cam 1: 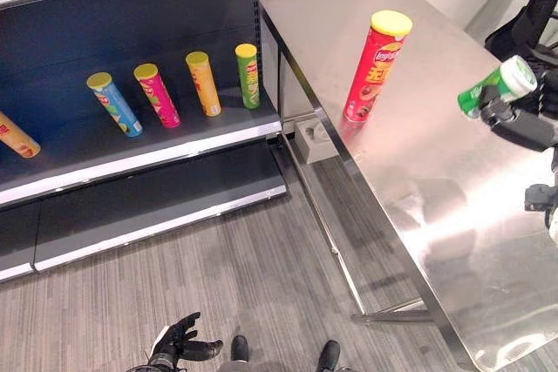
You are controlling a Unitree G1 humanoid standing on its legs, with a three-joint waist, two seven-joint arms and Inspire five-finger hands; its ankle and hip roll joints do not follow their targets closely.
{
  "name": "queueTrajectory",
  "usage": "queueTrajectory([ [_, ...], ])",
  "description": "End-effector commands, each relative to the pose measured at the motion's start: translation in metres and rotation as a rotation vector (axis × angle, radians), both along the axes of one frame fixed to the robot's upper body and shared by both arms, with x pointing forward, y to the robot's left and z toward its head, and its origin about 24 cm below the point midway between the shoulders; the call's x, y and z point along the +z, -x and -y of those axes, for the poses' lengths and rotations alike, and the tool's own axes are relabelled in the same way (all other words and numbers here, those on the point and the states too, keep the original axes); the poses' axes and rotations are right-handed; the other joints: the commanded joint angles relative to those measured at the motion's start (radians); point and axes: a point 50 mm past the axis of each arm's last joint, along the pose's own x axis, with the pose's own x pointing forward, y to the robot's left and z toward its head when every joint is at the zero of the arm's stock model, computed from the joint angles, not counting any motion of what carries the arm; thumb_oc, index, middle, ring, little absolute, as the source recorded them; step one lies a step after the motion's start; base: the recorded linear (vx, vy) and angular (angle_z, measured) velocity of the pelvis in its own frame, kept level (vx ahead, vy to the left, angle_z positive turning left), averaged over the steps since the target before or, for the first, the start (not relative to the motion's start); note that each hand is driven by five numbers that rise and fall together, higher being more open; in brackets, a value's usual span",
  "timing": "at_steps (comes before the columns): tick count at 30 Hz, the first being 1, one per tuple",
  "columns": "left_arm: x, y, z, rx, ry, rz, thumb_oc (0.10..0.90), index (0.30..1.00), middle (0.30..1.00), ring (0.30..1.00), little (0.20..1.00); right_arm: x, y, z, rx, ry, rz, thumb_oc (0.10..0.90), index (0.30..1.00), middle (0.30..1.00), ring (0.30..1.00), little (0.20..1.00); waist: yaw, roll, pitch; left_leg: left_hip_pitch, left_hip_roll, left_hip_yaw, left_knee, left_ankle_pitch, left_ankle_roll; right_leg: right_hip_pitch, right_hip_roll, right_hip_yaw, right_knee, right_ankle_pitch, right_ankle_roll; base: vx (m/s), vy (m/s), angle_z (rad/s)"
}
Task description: Put the goods on the table back onto the shelves and tidy them up.
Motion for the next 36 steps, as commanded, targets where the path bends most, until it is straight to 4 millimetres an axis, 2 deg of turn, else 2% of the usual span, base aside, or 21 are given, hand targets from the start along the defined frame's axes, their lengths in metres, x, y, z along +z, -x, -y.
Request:
queueTrajectory([
  [1,0.012,-0.006,-0.016,-0.042,-0.053,0.059,0.8,0.9,0.9,0.9,0.9,0.076,0.028,-0.016,0.131,0.1,0.334,0.4,0.3,0.3,0.3,0.3,0.027,-0.027,-0.092,0.0,0.102,-0.009,0.052,-0.047,-0.065,0.053,0.0,0.002,0.007,-0.139,0.046,0.0,-0.102,0.05],
  [3,0.012,-0.004,-0.017,-0.024,-0.046,0.057,0.8,0.9,0.9,0.9,0.9,0.086,0.031,-0.03,0.227,0.077,0.407,0.4,0.3,0.3,0.3,0.3,0.044,-0.03,-0.083,-0.018,0.119,-0.023,0.112,-0.066,-0.074,0.065,0.016,-0.001,0.007,-0.154,0.033,-0.03,-0.116,0.05],
  [6,0.013,-0.006,-0.018,-0.024,-0.045,0.066,0.8,0.9,0.9,0.9,0.9,0.101,0.034,-0.041,0.319,0.062,0.475,0.4,0.3,0.3,0.3,0.3,0.056,-0.041,-0.065,-0.07,0.12,-0.043,0.178,-0.07,-0.081,0.071,0.014,-0.028,0.007,-0.152,0.029,-0.07,-0.046,0.16],
  [9,0.013,-0.005,-0.017,-0.029,-0.045,0.064,0.8,0.9,0.9,0.9,0.9,0.104,0.034,-0.043,0.346,0.047,0.493,0.4,0.3,0.3,0.3,0.3,0.06,-0.046,-0.069,-0.066,0.132,-0.039,0.15,-0.056,-0.087,0.07,0.015,-0.048,0.007,-0.145,0.033,-0.03,0.01,0.33],
  [10,0.013,-0.005,-0.018,-0.036,-0.049,0.065,0.8,0.9,0.9,0.9,0.9,0.105,0.034,-0.044,0.357,0.042,0.5,0.4,0.3,0.3,0.3,0.3,0.065,-0.048,-0.072,-0.058,0.148,-0.031,0.129,-0.048,-0.094,0.069,0.021,-0.052,0.007,-0.146,0.038,-0.02,0.041,0.12],
  [12,0.016,-0.009,-0.02,-0.052,-0.059,0.075,0.8,0.9,0.9,0.9,0.9,0.112,0.034,-0.048,0.369,0.049,0.52,0.4,0.3,0.3,0.3,0.3,0.071,-0.053,-0.073,-0.06,0.184,-0.022,0.057,0.012,-0.115,0.055,0.017,-0.068,0.007,-0.134,0.05,-0.09,0.184,0.13],
  [13,0.019,-0.016,-0.02,-0.068,-0.071,0.096,0.8,0.9,0.9,0.9,0.9,0.119,0.035,-0.051,0.366,0.074,0.534,0.4,0.3,0.3,0.3,0.3,0.066,-0.054,-0.066,-0.088,0.223,0.014,0.014,0.077,-0.117,0.039,-0.016,-0.098,0.007,-0.118,0.067,-0.09,0.345,0.29],
  [15,0.021,-0.023,-0.017,-0.083,-0.079,0.117,0.8,0.9,0.9,0.9,0.9,0.125,0.036,-0.053,0.35,0.117,0.532,0.4,0.3,0.3,0.3,0.3,0.048,-0.052,-0.062,-0.128,0.273,0.088,0.008,0.117,-0.113,0.034,-0.05,-0.128,0.007,-0.11,0.083,-0.04,0.365,0.68],
  [16,0.022,-0.024,-0.017,-0.08,-0.076,0.125,0.8,0.9,0.9,0.9,0.9,0.124,0.035,-0.055,0.35,0.131,0.51,0.4,0.3,0.3,0.3,0.3,0.043,-0.043,-0.072,-0.114,0.285,0.104,0.004,0.086,-0.122,0.044,-0.058,-0.116,0.007,-0.116,0.099,0.05,0.471,0.73],
  [17,0.02,-0.021,-0.016,-0.091,-0.078,0.11,0.8,0.9,0.9,0.9,0.9,0.122,0.034,-0.053,0.329,0.136,0.498,0.4,0.3,0.3,0.3,0.3,0.04,-0.025,-0.093,-0.11,0.273,0.114,0.002,0.068,-0.129,0.055,-0.089,-0.126,0.007,-0.1,0.116,0.14,0.491,0.37],
  [18,0.02,-0.02,-0.017,-0.098,-0.082,0.109,0.8,0.9,0.9,0.9,0.9,0.121,0.035,-0.052,0.315,0.146,0.488,0.4,0.3,0.3,0.3,0.3,0.04,-0.022,-0.104,-0.108,0.256,0.114,0.003,0.062,-0.127,0.063,-0.114,-0.131,0.008,-0.088,0.125,0.11,0.539,0.16],
  [20,0.02,-0.021,-0.019,-0.115,-0.096,0.098,0.8,0.9,0.9,0.9,0.9,0.117,0.034,-0.05,0.291,0.144,0.472,0.4,0.3,0.3,0.3,0.3,0.046,-0.034,-0.116,-0.106,0.202,0.109,0.008,0.04,-0.108,0.076,-0.174,-0.135,0.014,-0.061,0.145,0.13,0.472,0.24],
  [21,0.022,-0.021,-0.025,-0.126,-0.121,0.093,0.8,0.9,0.9,0.9,0.9,0.114,0.032,-0.05,0.285,0.134,0.471,0.4,0.3,0.3,0.3,0.3,0.059,-0.055,-0.12,-0.102,0.132,0.104,0.013,0.005,-0.07,0.08,-0.245,-0.139,0.04,-0.025,0.167,0.12,0.389,0.35],
  [22,0.023,-0.021,-0.025,-0.125,-0.122,0.093,0.8,0.9,0.9,0.9,0.9,0.114,0.032,-0.05,0.285,0.133,0.471,0.4,0.3,0.3,0.3,0.3,0.059,-0.057,-0.12,-0.102,0.129,0.105,0.013,0.005,-0.069,0.08,-0.248,-0.138,0.041,-0.025,0.168,0.1,0.45,0.36],
  [27,0.028,-0.02,-0.042,-0.095,-0.178,0.087,0.8,0.9,0.9,0.9,0.9,0.118,0.027,-0.054,0.262,0.166,0.462,0.4,0.3,0.3,0.3,0.3,0.076,-0.074,-0.11,-0.071,0.005,0.108,0.006,-0.061,0.002,0.024,-0.378,-0.133,0.184,0.072,0.179,0.04,0.336,0.19],
  [28,0.029,-0.019,-0.045,-0.09,-0.188,0.085,0.8,0.9,0.9,0.9,0.9,0.119,0.027,-0.054,0.259,0.17,0.46,0.4,0.3,0.3,0.3,0.3,0.076,-0.073,-0.108,-0.069,-0.01,0.106,0.004,-0.069,0.011,0.022,-0.382,-0.132,0.207,0.075,0.177,0.05,0.308,0.07],
  [29,0.03,-0.019,-0.048,-0.084,-0.195,0.085,0.8,0.9,0.9,0.9,0.9,0.12,0.026,-0.054,0.25,0.178,0.453,0.4,0.3,0.3,0.3,0.3,0.069,-0.075,-0.102,-0.063,-0.024,0.097,0.003,-0.08,0.022,0.009,-0.383,-0.108,0.25,0.074,0.173,0.07,0.249,0.16],
  [30,0.031,-0.021,-0.049,-0.086,-0.199,0.087,0.8,0.9,0.9,0.9,0.9,0.121,0.028,-0.053,0.246,0.185,0.451,0.4,0.3,0.3,0.3,0.3,0.055,-0.078,-0.096,-0.061,-0.038,0.083,0.002,-0.084,0.032,-0.009,-0.362,-0.065,0.277,0.067,0.167,0.05,0.281,0.4],
  [31,0.032,-0.021,-0.05,-0.077,-0.195,0.087,0.8,0.9,0.9,0.9,0.9,0.125,0.031,-0.051,0.238,0.202,0.454,0.4,0.3,0.3,0.3,0.3,0.037,-0.074,-0.087,-0.056,-0.06,0.078,0.002,-0.074,0.05,-0.048,-0.293,-0.001,0.283,0.024,0.138,0.08,0.249,0.5],
  [33,0.03,-0.02,-0.049,-0.079,-0.188,0.079,0.8,0.9,0.9,0.9,0.9,0.13,0.034,-0.049,0.238,0.197,0.471,0.4,0.3,0.3,0.3,0.3,0.032,-0.068,-0.084,-0.044,-0.071,0.062,0.002,-0.08,0.056,-0.058,-0.233,0.017,0.258,-0.039,0.117,0.1,0.143,0.44],
  [36,0.028,-0.021,-0.044,-0.081,-0.166,0.079,0.8,0.9,0.9,0.9,0.9,0.136,0.034,-0.049,0.244,0.202,0.479,0.4,0.3,0.3,0.3,0.3,0.02,-0.067,-0.067,-0.023,-0.085,0.025,0.002,-0.089,0.06,-0.109,-0.148,0.07,0.208,-0.059,0.108,0.13,0.026,0.21],
])
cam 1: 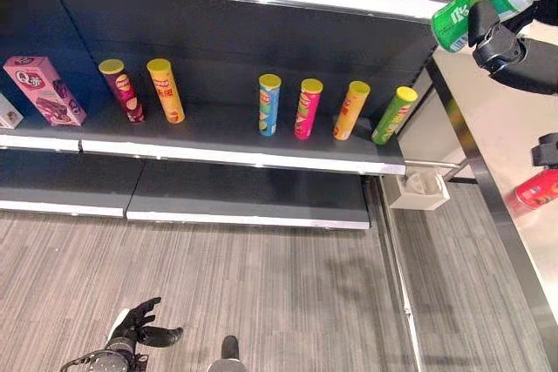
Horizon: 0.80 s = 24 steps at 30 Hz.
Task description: Put the goods on the table back onto the shelves and tidy them up.
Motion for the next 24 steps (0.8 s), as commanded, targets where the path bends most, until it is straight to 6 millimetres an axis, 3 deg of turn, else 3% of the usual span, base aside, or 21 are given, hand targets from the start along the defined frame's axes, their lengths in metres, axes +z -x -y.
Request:
queueTrajectory([
  [1,0.0,-0.007,0.015,-0.044,0.037,0.053,0.8,0.9,0.9,0.9,0.9,0.067,0.027,0.004,-0.007,-0.006,0.294,0.4,0.3,0.3,0.3,0.3,-0.019,0.009,-0.025,0.015,-0.042,-0.041,-0.026,-0.112,-0.01,-0.081,0.031,0.037,0.072,-0.049,-0.023,0.12,0.003,0.42],
  [5,-0.001,-0.011,0.022,-0.053,0.058,0.065,0.8,0.9,0.9,0.9,0.9,0.072,0.023,0.0,0.002,0.005,0.288,0.4,0.3,0.3,0.3,0.3,-0.027,-0.005,-0.003,0.033,-0.053,-0.081,-0.024,-0.115,-0.01,-0.133,0.075,0.071,0.007,-0.003,-0.016,0.11,-0.047,0.08],
  [8,-0.005,-0.008,0.025,-0.039,0.066,0.053,0.8,0.9,0.9,0.9,0.9,0.078,0.018,-0.002,0.008,0.016,0.269,0.4,0.3,0.3,0.3,0.3,-0.016,-0.033,-0.028,0.035,-0.064,-0.115,-0.016,-0.128,-0.02,-0.068,0.103,0.088,-0.067,-0.004,-0.033,0.19,-0.164,0.28],
  [12,-0.009,-0.002,0.029,0.005,0.094,0.05,0.8,0.9,0.9,0.9,0.9,0.087,0.009,-0.009,0.01,0.06,0.234,0.4,0.3,0.3,0.3,0.3,0.003,-0.053,-0.062,0.045,-0.022,-0.144,0.011,-0.149,-0.05,-0.006,0.131,0.048,-0.112,-0.016,-0.047,0.2,-0.206,0.44],
  [15,-0.013,0.005,0.029,0.051,0.106,0.037,0.8,0.9,0.9,0.9,0.9,0.096,-0.009,-0.01,-0.018,0.061,0.187,0.4,0.3,0.3,0.3,0.3,0.029,-0.066,-0.071,0.036,0.018,-0.165,0.081,-0.176,-0.083,0.033,0.158,0.013,-0.114,-0.056,-0.071,0.17,-0.275,0.39],
  [18,-0.011,0.007,0.023,0.072,0.101,0.041,0.8,0.9,0.9,0.9,0.9,0.105,-0.025,-0.013,-0.041,0.071,0.14,0.4,0.3,0.3,0.3,0.3,0.053,-0.078,-0.046,-0.028,0.036,-0.183,0.24,-0.187,-0.119,0.067,0.18,-0.009,-0.114,-0.094,-0.107,0.1,-0.249,0.35],
  [20,-0.008,0.004,0.02,0.068,0.097,0.052,0.8,0.9,0.9,0.9,0.9,0.113,-0.027,-0.01,-0.079,0.08,0.131,0.4,0.3,0.3,0.3,0.3,0.068,-0.082,-0.017,-0.103,0.044,-0.211,0.389,-0.136,-0.132,0.089,0.191,-0.024,-0.114,-0.113,-0.127,0.03,-0.18,0.61],
  [24,-0.008,0.003,0.021,0.074,0.096,0.054,0.8,0.9,0.9,0.9,0.9,0.117,-0.033,-0.009,-0.101,0.067,0.118,0.4,0.3,0.3,0.3,0.3,0.075,-0.08,0.0,-0.17,0.038,-0.211,0.357,-0.131,-0.118,0.097,0.189,-0.034,-0.114,-0.127,-0.124,0.02,-0.025,0.25],
])
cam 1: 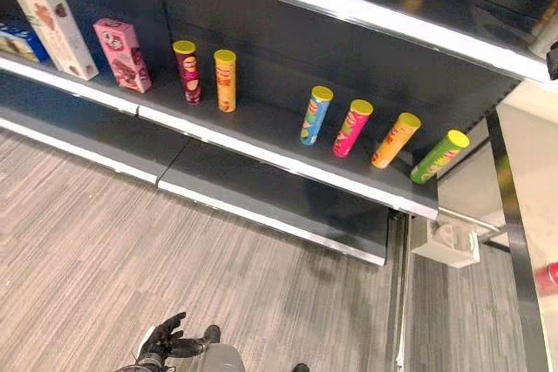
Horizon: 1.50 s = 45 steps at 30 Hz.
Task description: Put the goods on the table back onto the shelves and tidy them up.
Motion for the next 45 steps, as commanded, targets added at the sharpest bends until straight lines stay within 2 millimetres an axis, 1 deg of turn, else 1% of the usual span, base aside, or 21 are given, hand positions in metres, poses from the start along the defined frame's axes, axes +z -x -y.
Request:
queueTrajectory([
  [1,0.013,-0.008,-0.014,-0.028,-0.055,0.058,0.8,0.9,0.9,0.9,0.9,0.044,0.024,-0.001,0.026,-0.057,0.181,0.4,0.3,0.3,0.3,0.3,-0.004,-0.034,-0.04,-0.001,-0.026,0.009,0.042,-0.149,-0.012,-0.038,0.002,0.056,0.014,-0.035,0.045,0.16,0.087,0.11],
  [2,0.011,-0.005,-0.013,-0.036,-0.058,0.041,0.8,0.9,0.9,0.9,0.9,0.045,0.022,-0.002,0.021,-0.057,0.18,0.4,0.3,0.3,0.3,0.3,0.007,-0.022,-0.048,-0.034,-0.019,-0.014,-0.084,-0.076,-0.01,-0.034,0.012,0.067,0.014,-0.046,0.049,0.14,0.078,0.14],
  [3,0.011,-0.005,-0.013,-0.036,-0.057,0.04,0.8,0.9,0.9,0.9,0.9,0.045,0.022,-0.002,0.021,-0.056,0.18,0.4,0.3,0.3,0.3,0.3,0.007,-0.022,-0.051,-0.027,-0.018,-0.012,-0.101,-0.067,-0.012,-0.036,0.012,0.068,0.014,-0.046,0.048,0.14,0.094,-0.15],
  [6,0.013,-0.009,-0.012,-0.059,-0.072,0.049,0.8,0.9,0.9,0.9,0.9,0.049,0.023,0.0,0.003,-0.055,0.202,0.4,0.3,0.3,0.3,0.3,0.043,0.001,-0.046,-0.102,-0.025,-0.051,-0.267,0.037,-0.037,-0.003,0.038,0.103,0.014,-0.093,0.039,0.2,0.118,-0.31],
  [7,0.01,-0.004,-0.009,-0.057,-0.066,0.036,0.8,0.9,0.9,0.9,0.9,0.047,0.019,-0.001,-0.006,-0.04,0.183,0.4,0.3,0.3,0.3,0.3,0.038,0.014,-0.068,-0.064,-0.026,-0.06,-0.288,0.04,-0.03,0.012,0.047,0.128,0.014,-0.1,0.047,0.3,0.21,-0.39],
  [8,0.009,-0.004,-0.009,-0.068,-0.07,0.03,0.8,0.9,0.9,0.9,0.9,0.047,0.02,-0.004,0.001,-0.034,0.186,0.4,0.3,0.3,0.3,0.3,0.036,0.015,-0.079,-0.048,-0.027,-0.058,-0.29,0.044,-0.033,0.02,0.041,0.13,0.014,-0.098,0.047,0.26,0.216,-0.86],
  [16,0.007,0.006,-0.014,-0.085,-0.101,-0.006,0.8,0.9,0.9,0.9,0.9,0.03,0.009,-0.005,0.009,-0.053,0.141,0.4,0.3,0.3,0.3,0.3,0.041,-0.012,-0.122,0.054,-0.066,0.017,-0.281,-0.015,0.019,0.055,-0.044,0.173,0.017,-0.073,0.097,0.17,0.171,-0.51],
  [17,0.008,0.006,-0.017,-0.079,-0.112,-0.006,0.8,0.9,0.9,0.9,0.9,0.028,0.009,-0.005,-0.002,-0.047,0.144,0.4,0.3,0.3,0.3,0.3,0.038,-0.015,-0.127,0.072,-0.085,0.034,-0.281,-0.036,0.042,0.04,-0.069,0.186,0.055,-0.073,0.112,0.15,0.253,-0.28],
  [19,0.01,0.006,-0.02,-0.078,-0.126,-0.005,0.8,0.9,0.9,0.9,0.9,0.027,0.008,-0.006,-0.008,-0.037,0.148,0.4,0.3,0.3,0.3,0.3,0.036,-0.014,-0.127,0.091,-0.101,0.052,-0.281,-0.055,0.061,0.011,-0.095,0.192,0.12,-0.072,0.129,0.11,0.252,-0.22],
  [20,0.012,0.004,-0.022,-0.08,-0.135,0.001,0.8,0.9,0.9,0.9,0.9,0.031,0.01,-0.007,-0.003,-0.04,0.168,0.4,0.3,0.3,0.3,0.3,0.03,-0.006,-0.119,0.109,-0.109,0.071,-0.28,-0.068,0.076,-0.026,-0.116,0.186,0.205,-0.058,0.147,0.1,0.335,-0.21],
  [21,0.014,0.002,-0.025,-0.087,-0.144,0.005,0.8,0.9,0.9,0.9,0.9,0.035,0.012,-0.007,-0.01,-0.038,0.179,0.4,0.3,0.3,0.3,0.3,0.009,0.012,-0.101,0.138,-0.113,0.088,-0.287,-0.081,0.096,-0.09,-0.144,0.176,0.348,-0.01,0.16,0.07,0.27,-0.27],
  [22,0.014,0.002,-0.025,-0.086,-0.143,0.006,0.8,0.9,0.9,0.9,0.9,0.035,0.012,-0.007,-0.01,-0.037,0.18,0.4,0.3,0.3,0.3,0.3,0.01,0.013,-0.101,0.138,-0.114,0.089,-0.286,-0.081,0.097,-0.093,-0.145,0.178,0.354,-0.012,0.161,0.06,0.227,-0.31],
  [23,0.015,-0.001,-0.025,-0.094,-0.149,0.012,0.8,0.9,0.9,0.9,0.9,0.035,0.011,-0.006,-0.025,-0.028,0.175,0.4,0.3,0.3,0.3,0.3,0.002,0.02,-0.093,0.156,-0.114,0.102,-0.293,-0.092,0.101,-0.125,-0.167,0.151,0.403,0.012,0.16,0.04,0.08,-0.25],
  [24,0.016,-0.001,-0.025,-0.093,-0.147,0.016,0.8,0.9,0.9,0.9,0.9,0.035,0.01,-0.004,-0.036,-0.026,0.169,0.4,0.3,0.3,0.3,0.3,-0.001,0.019,-0.091,0.165,-0.115,0.109,-0.294,-0.102,0.1,-0.13,-0.178,0.131,0.391,0.016,0.156,0.09,0.044,-0.31],
  [25,0.018,-0.004,-0.025,-0.091,-0.142,0.034,0.8,0.9,0.9,0.9,0.9,0.036,0.009,-0.005,-0.039,-0.025,0.161,0.4,0.3,0.3,0.3,0.3,-0.004,0.02,-0.09,0.172,-0.113,0.112,-0.294,-0.114,0.095,-0.133,-0.177,0.104,0.305,0.017,0.142,0.1,-0.091,-0.26],
  [27,0.018,-0.001,-0.031,-0.079,-0.157,0.019,0.8,0.9,0.9,0.9,0.9,0.034,0.003,0.001,-0.096,-0.012,0.127,0.4,0.3,0.3,0.3,0.3,-0.006,0.008,-0.081,0.179,-0.11,0.107,-0.288,-0.124,0.089,-0.128,-0.145,0.143,0.14,0.022,0.148,0.1,-0.132,-0.3],
  [28,0.018,-0.001,-0.031,-0.079,-0.156,0.019,0.8,0.9,0.9,0.9,0.9,0.035,0.003,0.001,-0.096,-0.011,0.128,0.4,0.3,0.3,0.3,0.3,-0.007,0.008,-0.082,0.177,-0.111,0.107,-0.29,-0.12,0.089,-0.129,-0.145,0.143,0.135,0.027,0.148,0.06,-0.076,-0.17],
  [30,0.015,0.003,-0.027,-0.056,-0.129,0.023,0.8,0.9,0.9,0.9,0.9,0.029,-0.001,-0.004,-0.077,-0.006,0.113,0.4,0.3,0.3,0.3,0.3,-0.004,-0.005,-0.096,0.182,-0.115,0.098,-0.292,-0.118,0.084,-0.109,-0.122,0.192,0.079,0.051,0.145,0.13,-0.115,0.11],
  [32,0.014,0.004,-0.024,-0.046,-0.119,0.026,0.8,0.9,0.9,0.9,0.9,0.027,-0.002,-0.004,-0.082,0.001,0.106,0.4,0.3,0.3,0.3,0.3,-0.004,-0.009,-0.109,0.178,-0.11,0.091,-0.294,-0.117,0.074,-0.083,-0.112,0.184,0.035,0.058,0.141,0.12,-0.124,0.28],
  [37,0.008,0.011,-0.017,-0.026,-0.083,0.009,0.8,0.9,0.9,0.9,0.9,0.025,-0.009,0.004,-0.141,0.001,0.067,0.4,0.3,0.3,0.3,0.3,0.004,-0.005,-0.132,0.176,-0.082,0.059,-0.294,-0.114,0.048,-0.048,-0.089,0.151,0.014,0.031,0.128,0.07,-0.113,0.22],
  [45,0.004,0.014,-0.013,-0.015,-0.074,-0.004,0.8,0.9,0.9,0.9,0.9,0.019,-0.02,0.008,-0.185,-0.027,0.03,0.4,0.3,0.3,0.3,0.3,0.021,-0.001,-0.14,0.172,-0.065,0.036,-0.294,-0.107,0.032,-0.026,-0.069,0.109,0.014,0.0,0.112,0.04,-0.062,0.2],
])
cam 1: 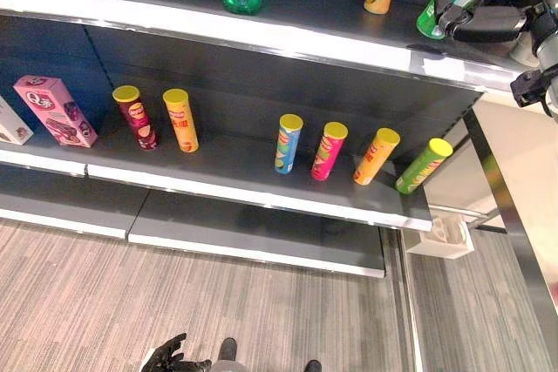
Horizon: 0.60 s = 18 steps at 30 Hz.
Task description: Put the goods on the table back onto the shelves and tidy them up.
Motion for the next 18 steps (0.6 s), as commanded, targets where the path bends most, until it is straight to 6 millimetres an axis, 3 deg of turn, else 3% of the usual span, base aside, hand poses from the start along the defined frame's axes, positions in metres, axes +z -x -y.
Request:
queueTrajectory([
  [1,0.015,-0.015,-0.022,-0.034,-0.084,0.062,0.8,0.9,0.9,0.9,0.9,0.073,0.016,-0.013,-0.001,0.032,0.24,0.4,0.3,0.3,0.3,0.3,0.031,-0.039,-0.081,0.009,0.002,0.003,0.003,-0.09,-0.033,0.048,-0.038,-0.003,0.007,-0.084,0.077,0.03,-0.033,0.25],
  [8,0.015,-0.022,-0.018,-0.044,-0.079,0.079,0.8,0.9,0.9,0.9,0.9,0.069,0.008,-0.006,-0.065,0.011,0.214,0.4,0.3,0.3,0.3,0.3,0.046,-0.039,-0.078,-0.008,0.006,-0.023,0.003,-0.08,-0.045,0.058,-0.032,-0.042,0.007,-0.094,0.071,0.02,-0.031,0.16],
  [18,0.015,-0.024,-0.018,-0.049,-0.09,0.076,0.8,0.9,0.9,0.9,0.9,0.067,0.004,-0.011,-0.061,0.018,0.206,0.4,0.3,0.3,0.3,0.3,0.054,-0.045,-0.074,-0.018,0.002,-0.037,0.003,-0.082,-0.045,0.061,-0.035,-0.069,0.007,-0.097,0.071,0.01,0.0,0.13],
])
